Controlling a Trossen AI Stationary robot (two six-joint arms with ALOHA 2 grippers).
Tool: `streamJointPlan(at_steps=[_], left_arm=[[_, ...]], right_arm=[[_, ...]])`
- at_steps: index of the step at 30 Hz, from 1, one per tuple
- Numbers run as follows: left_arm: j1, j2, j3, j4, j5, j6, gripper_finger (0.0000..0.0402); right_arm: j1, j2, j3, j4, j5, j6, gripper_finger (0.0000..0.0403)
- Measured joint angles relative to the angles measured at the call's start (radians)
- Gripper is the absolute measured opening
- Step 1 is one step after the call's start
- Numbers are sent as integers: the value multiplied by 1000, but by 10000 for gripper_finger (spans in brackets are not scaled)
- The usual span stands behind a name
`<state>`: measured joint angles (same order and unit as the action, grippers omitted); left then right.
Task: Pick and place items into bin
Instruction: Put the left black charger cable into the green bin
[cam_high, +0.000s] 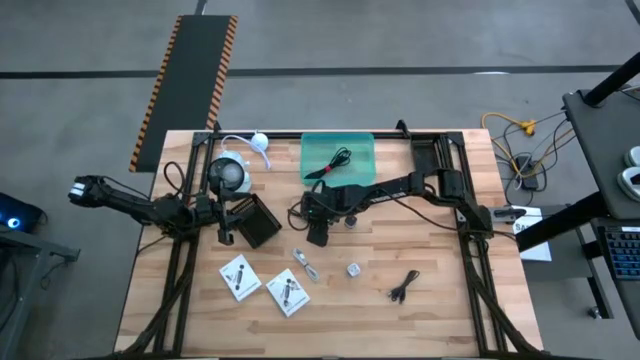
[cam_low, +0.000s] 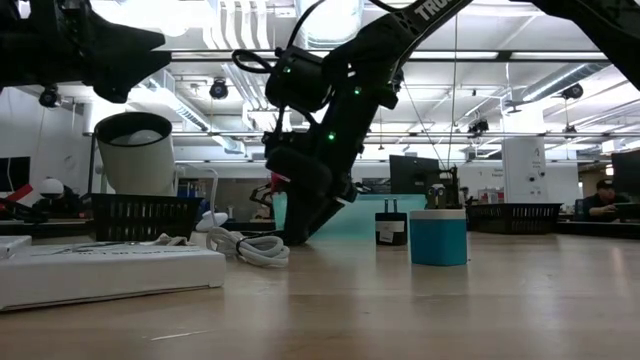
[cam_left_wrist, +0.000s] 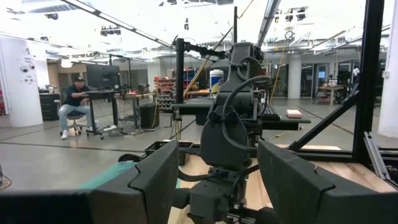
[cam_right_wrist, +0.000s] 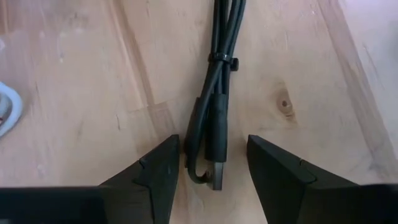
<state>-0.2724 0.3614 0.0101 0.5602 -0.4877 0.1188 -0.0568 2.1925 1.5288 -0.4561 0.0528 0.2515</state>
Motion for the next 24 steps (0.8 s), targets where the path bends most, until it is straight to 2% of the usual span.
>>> streamJointPlan(at_steps=[12, 24], left_arm=[[0, 0, 0, 0, 0, 0, 203], [0, 0, 0, 0, 0, 0, 203]], right_arm=[[0, 3, 2, 66, -4, -27, 126], [-1, 1, 2, 24, -100, -72, 42]])
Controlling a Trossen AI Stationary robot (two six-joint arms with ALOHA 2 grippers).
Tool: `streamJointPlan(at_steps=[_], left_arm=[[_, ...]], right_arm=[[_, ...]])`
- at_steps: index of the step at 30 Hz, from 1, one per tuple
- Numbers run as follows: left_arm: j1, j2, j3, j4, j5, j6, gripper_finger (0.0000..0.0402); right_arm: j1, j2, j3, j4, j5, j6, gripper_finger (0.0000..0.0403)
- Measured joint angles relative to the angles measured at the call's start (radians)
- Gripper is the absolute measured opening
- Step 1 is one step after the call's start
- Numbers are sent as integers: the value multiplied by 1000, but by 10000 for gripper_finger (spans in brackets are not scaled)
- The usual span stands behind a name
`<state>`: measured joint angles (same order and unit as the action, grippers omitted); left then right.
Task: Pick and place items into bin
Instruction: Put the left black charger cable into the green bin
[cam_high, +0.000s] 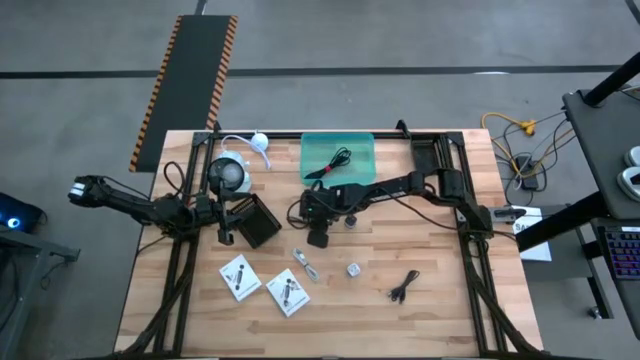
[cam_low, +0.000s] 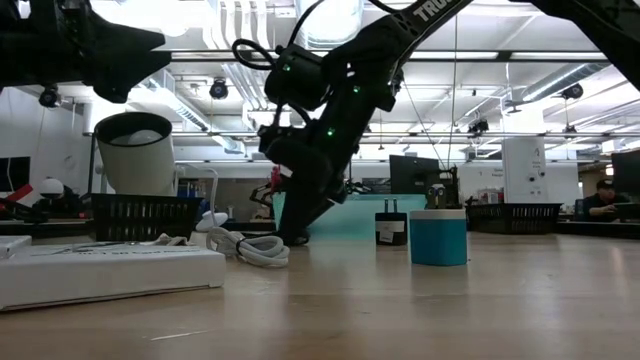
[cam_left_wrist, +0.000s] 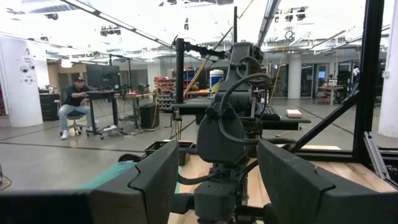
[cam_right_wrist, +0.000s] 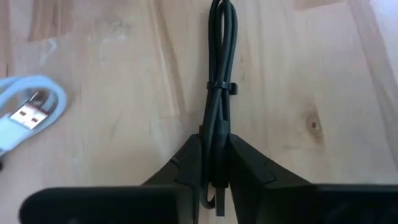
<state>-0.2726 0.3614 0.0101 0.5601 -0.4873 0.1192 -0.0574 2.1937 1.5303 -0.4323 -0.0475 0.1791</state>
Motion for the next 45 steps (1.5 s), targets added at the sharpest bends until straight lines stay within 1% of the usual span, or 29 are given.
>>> streamJointPlan(at_steps=[6, 10, 15, 18, 21, 23, 27, 30, 35, 40, 45], left_arm=[[0, 0, 0, 0, 0, 0, 203], [0, 0, 0, 0, 0, 2, 203], [0, 3, 0, -1, 0, 1, 203], [0, 3, 0, -1, 0, 1, 203], [0, 3, 0, 0, 0, 1, 203], [0, 3, 0, 0, 0, 0, 203], [0, 3, 0, 0, 0, 1, 203], [0, 3, 0, 0, 0, 1, 203], [0, 3, 0, 0, 0, 1, 203], [0, 3, 0, 0, 0, 1, 203], [0, 3, 0, 0, 0, 1, 203]], right_arm=[[0, -11, 15, -84, -8, 8, 36], [1, -35, 56, -169, -1, -45, 35], [-15, -132, 110, -243, 79, -78, 35], [-35, -192, 115, -270, 160, -121, 35], [-76, -259, 109, -277, 246, -138, 36], [-122, -295, 94, -277, 263, -137, 36], [-217, -309, 81, -304, 268, -139, 36], [-288, -306, 81, -298, 245, -165, 36], [-393, -255, 81, -294, 201, -243, 37], [-444, -213, 83, -293, 141, -432, 37], [-456, -189, 83, -265, 143, -584, 38]])
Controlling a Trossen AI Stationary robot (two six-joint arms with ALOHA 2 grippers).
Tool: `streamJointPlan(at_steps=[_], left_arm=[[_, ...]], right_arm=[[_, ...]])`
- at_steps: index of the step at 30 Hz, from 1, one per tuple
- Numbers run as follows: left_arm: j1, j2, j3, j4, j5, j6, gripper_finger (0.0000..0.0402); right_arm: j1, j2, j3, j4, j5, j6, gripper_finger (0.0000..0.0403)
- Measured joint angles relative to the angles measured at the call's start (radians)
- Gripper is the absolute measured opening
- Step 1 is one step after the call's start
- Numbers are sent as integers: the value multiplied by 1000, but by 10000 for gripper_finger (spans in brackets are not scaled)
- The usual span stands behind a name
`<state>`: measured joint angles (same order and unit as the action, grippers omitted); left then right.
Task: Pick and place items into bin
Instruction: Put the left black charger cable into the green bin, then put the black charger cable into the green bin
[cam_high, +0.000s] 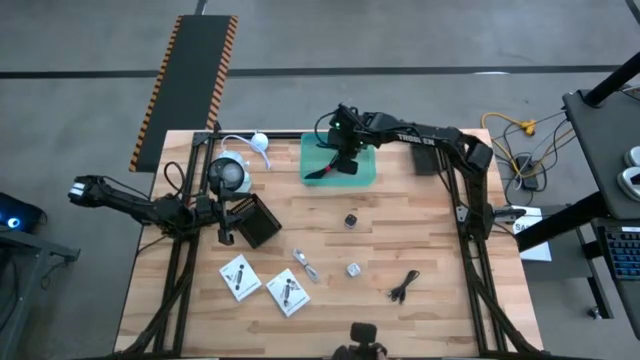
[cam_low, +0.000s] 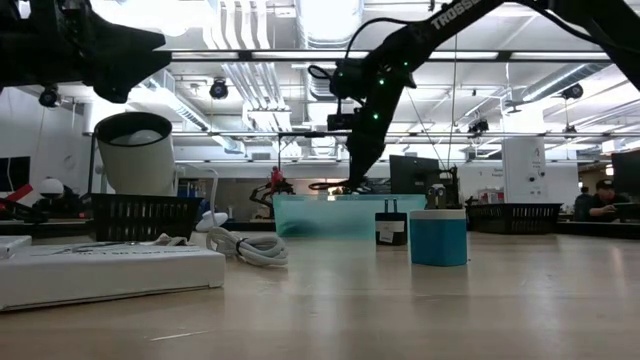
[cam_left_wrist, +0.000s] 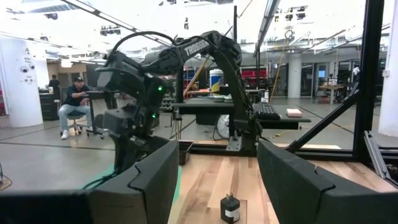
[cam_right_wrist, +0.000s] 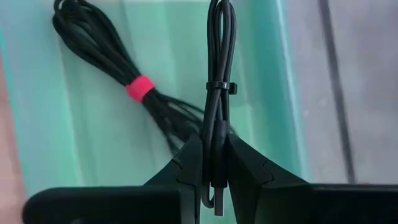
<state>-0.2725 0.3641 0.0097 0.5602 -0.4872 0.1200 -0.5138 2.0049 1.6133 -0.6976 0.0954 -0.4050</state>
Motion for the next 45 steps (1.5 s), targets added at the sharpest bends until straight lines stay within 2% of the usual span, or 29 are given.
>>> streamJointPlan(at_steps=[9, 20, 25, 30, 33, 37, 41, 45], left_arm=[[0, 0, 0, 0, 0, 0, 203], [0, 0, 0, 0, 0, 0, 203], [0, 0, 0, 0, 0, 0, 203], [0, 0, 0, 0, 0, 0, 203], [0, 0, 0, 0, 0, 0, 203], [0, 0, 0, 0, 0, 0, 203], [0, 0, 0, 0, 0, 0, 203], [0, 0, 0, 0, 0, 0, 203]], right_arm=[[0, 6, 0, 55, 1, -103, 44], [1, 6, 22, 60, 2, -63, 132], [14, 6, 84, 43, 13, 47, 151], [72, 6, 228, -224, 5, 54, 163], [134, 6, 316, -433, 0, 38, 171], [233, 5, 393, -676, -2, 104, 180], [353, 5, 410, -870, 0, 159, 181], [489, -8, 352, -872, -45, 241, 177]])
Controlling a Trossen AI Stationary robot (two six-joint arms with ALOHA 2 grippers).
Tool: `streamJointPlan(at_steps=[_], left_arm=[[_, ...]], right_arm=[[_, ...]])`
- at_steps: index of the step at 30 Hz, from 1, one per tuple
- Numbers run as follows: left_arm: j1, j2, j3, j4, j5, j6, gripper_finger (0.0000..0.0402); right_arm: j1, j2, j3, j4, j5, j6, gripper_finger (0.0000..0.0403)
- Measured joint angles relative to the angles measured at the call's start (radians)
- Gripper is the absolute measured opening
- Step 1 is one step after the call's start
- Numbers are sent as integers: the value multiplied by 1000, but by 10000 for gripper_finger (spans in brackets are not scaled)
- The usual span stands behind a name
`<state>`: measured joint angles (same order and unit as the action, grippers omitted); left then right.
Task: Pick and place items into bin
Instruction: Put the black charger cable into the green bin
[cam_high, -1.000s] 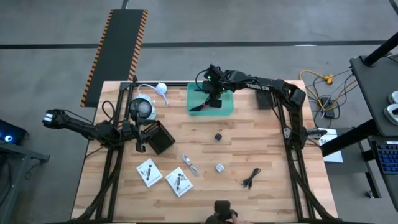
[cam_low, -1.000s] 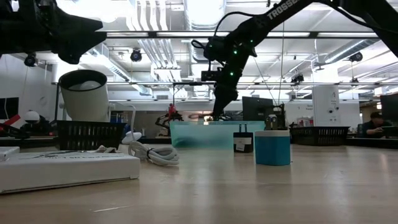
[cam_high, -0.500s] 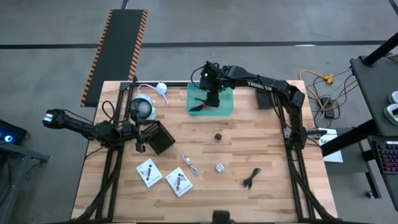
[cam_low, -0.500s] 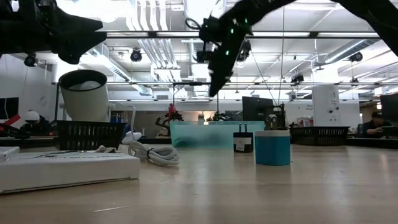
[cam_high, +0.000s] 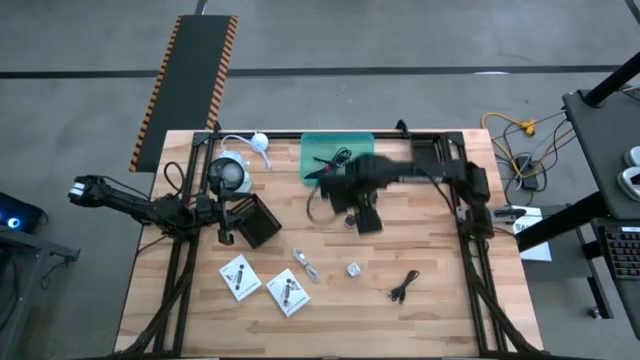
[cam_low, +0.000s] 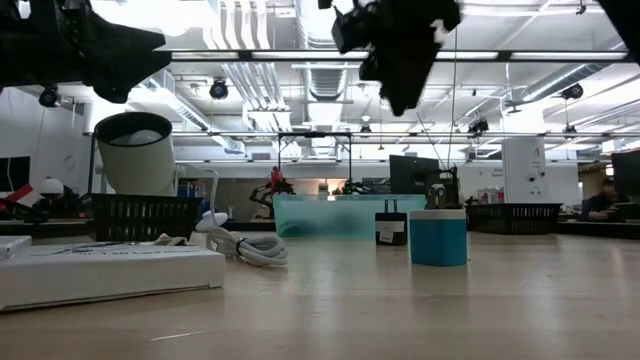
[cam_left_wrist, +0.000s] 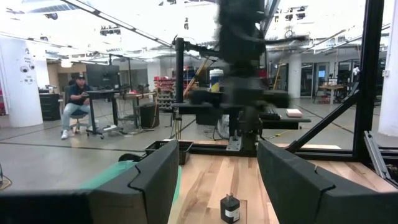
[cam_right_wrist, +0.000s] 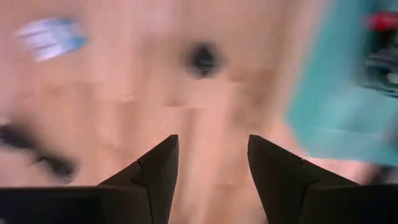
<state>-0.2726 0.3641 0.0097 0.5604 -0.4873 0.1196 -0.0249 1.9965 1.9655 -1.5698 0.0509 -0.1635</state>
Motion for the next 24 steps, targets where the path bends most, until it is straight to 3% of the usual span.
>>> streamJointPlan(at_steps=[5, 14, 20, 24], left_arm=[[0, 0, 0, 1, 0, 0, 203], [0, 2, 0, -1, 0, -6, 203], [0, 2, 0, 0, 0, -7, 203], [0, 3, 0, 0, 0, -7, 203]], right_arm=[[180, -13, -80, -2, -37, 26, 176], [419, -21, -259, 32, -37, 285, 174], [535, -21, -384, 248, -174, 362, 169], [589, -19, -440, 357, -186, 341, 169]])
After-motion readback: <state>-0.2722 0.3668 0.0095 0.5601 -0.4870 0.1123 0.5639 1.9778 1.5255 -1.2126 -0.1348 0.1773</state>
